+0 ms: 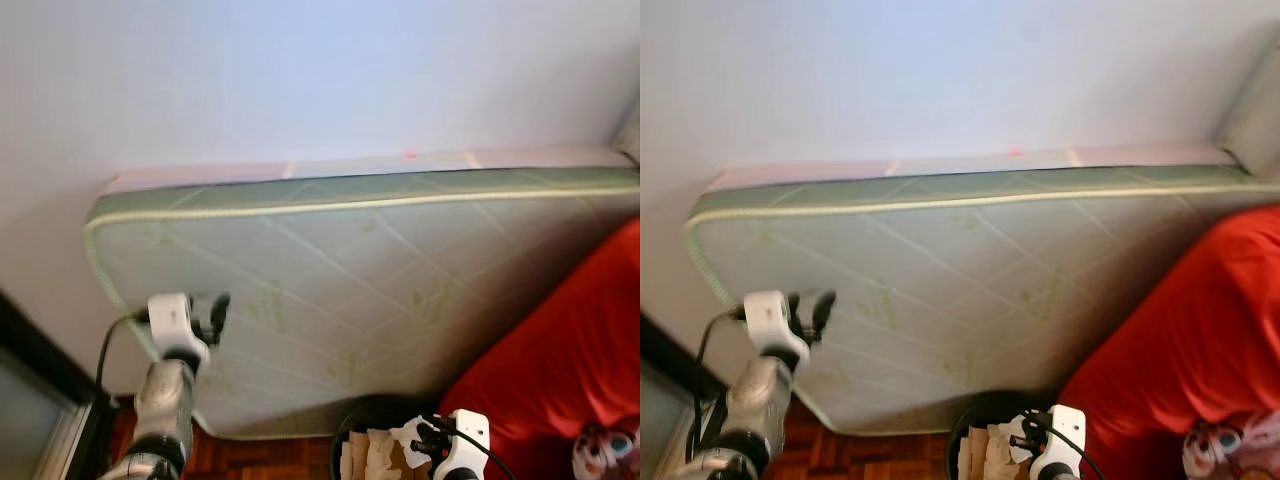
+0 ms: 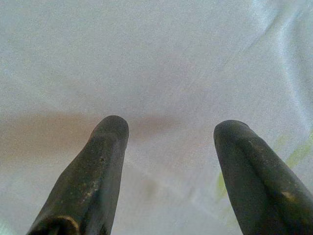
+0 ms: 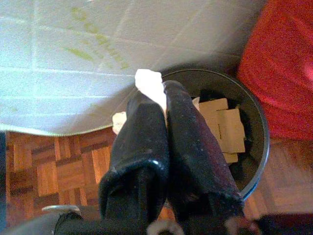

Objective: Clean up the room

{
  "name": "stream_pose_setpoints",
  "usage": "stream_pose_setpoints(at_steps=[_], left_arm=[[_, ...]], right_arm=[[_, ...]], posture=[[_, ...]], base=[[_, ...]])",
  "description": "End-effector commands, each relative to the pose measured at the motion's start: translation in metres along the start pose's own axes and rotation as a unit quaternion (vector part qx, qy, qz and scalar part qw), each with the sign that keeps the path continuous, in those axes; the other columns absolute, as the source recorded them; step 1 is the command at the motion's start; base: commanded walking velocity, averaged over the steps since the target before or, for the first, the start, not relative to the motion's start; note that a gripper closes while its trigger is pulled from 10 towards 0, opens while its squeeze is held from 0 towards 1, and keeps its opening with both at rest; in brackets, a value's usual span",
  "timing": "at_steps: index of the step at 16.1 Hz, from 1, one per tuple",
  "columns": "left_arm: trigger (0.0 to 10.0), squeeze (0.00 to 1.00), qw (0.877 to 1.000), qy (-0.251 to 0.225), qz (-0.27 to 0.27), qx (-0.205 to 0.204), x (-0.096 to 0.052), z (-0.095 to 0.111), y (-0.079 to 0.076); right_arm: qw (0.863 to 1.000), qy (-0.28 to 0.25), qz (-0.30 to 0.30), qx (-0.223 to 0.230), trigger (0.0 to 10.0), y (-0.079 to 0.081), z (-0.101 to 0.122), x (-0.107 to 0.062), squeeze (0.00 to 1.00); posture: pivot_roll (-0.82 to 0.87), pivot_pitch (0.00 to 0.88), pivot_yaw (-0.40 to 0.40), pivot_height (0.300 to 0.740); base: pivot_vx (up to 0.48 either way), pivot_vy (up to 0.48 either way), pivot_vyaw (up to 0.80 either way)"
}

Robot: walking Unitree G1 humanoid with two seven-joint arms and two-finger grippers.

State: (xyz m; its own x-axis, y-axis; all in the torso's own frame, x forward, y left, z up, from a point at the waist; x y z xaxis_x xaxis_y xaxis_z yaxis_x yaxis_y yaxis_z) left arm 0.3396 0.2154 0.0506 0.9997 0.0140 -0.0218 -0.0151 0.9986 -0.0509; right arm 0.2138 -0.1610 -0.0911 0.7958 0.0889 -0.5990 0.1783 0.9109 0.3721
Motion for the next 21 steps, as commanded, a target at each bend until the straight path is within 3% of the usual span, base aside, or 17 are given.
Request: stream_pose_setpoints(at_steps=[1, 4, 7, 11, 12, 13, 17, 21], left_arm=[[10.0, 0.0, 0.999, 0.038, 0.001, -0.014, -0.013, -0.022, -0.002], [10.0, 0.0, 1.0, 0.017, -0.001, -0.017, -0.009, -0.014, -0.006], [10.0, 0.0, 1.0, 0.02, 0.003, -0.019, -0.017, -0.02, -0.005], [10.0, 0.0, 0.999, 0.03, 0.008, -0.023, -0.027, -0.029, -0.005], [10.0, 0.0, 0.999, 0.032, 0.008, -0.025, -0.027, -0.03, -0.006], [10.0, 0.0, 0.999, 0.036, 0.009, -0.026, -0.027, -0.031, -0.005], [10.0, 0.0, 0.999, 0.042, 0.008, -0.027, -0.028, -0.034, -0.005], [10.0, 0.0, 0.998, 0.05, 0.005, -0.025, -0.031, -0.037, -0.004]], right_arm=[[1.0, -0.002, -0.001, 0.009, 10.0, -0.002, 0.001, 0.0, 0.0], [1.0, -0.02, 0.007, 0.021, 10.0, -0.001, 0.006, 0.0, 0.0], [0.999, -0.025, 0.014, 0.031, 10.0, 0.0, 0.008, 0.0, 0.0], [0.996, -0.043, 0.019, 0.076, 10.0, -0.001, 0.01, -0.001, 0.0], [0.985, -0.148, 0.074, 0.056, 10.0, 0.03, 0.077, 0.019, 0.0], [0.967, -0.227, 0.111, 0.043, 10.0, 0.06, 0.138, 0.027, 0.0], [0.963, -0.235, 0.121, 0.047, 10.0, 0.065, 0.142, 0.027, 0.0], [0.978, -0.184, 0.099, 0.008, 10.0, 0.053, 0.119, 0.028, 0.0]], posture=[[0.08, 0.0, 0.008, 0.74], [0.08, 0.0, 0.003, 0.74], [0.08, 0.0, -0.003, 0.74], [0.08, 0.0, -0.015, 0.74], [0.08, 0.0, -0.022, 0.74], [0.07, 0.0, -0.022, 0.74], [0.07, 0.0, -0.022, 0.74], [0.07, 0.0, -0.016, 0.74]], base=[[0.0, 0.0, 0.0], [0.0, 0.0, 0.0], [0.0, 0.0, 0.0], [0.0, 0.0, 0.0], [0.0, 0.0, 0.0], [0.0, 0.0, 0.0], [0.0, 0.0, 0.0], [0.0, 0.0, 0.0]])
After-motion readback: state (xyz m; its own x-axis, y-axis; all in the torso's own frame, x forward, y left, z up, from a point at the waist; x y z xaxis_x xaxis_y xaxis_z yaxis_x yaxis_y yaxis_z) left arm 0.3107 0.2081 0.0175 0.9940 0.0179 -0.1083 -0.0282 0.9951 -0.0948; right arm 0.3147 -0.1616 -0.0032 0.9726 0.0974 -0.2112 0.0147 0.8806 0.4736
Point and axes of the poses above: a point about 5 cm out from each wrist's last joint towards the gripper, its own x axis pointing out of the wrist towards the gripper, its own z axis along the axis of the wrist's last joint, y = z × x, the point moved 3 cm from there along x, pointing out of the wrist towards the gripper, and after that the axes turned 4 degrees about x, right-handed, at the moved point
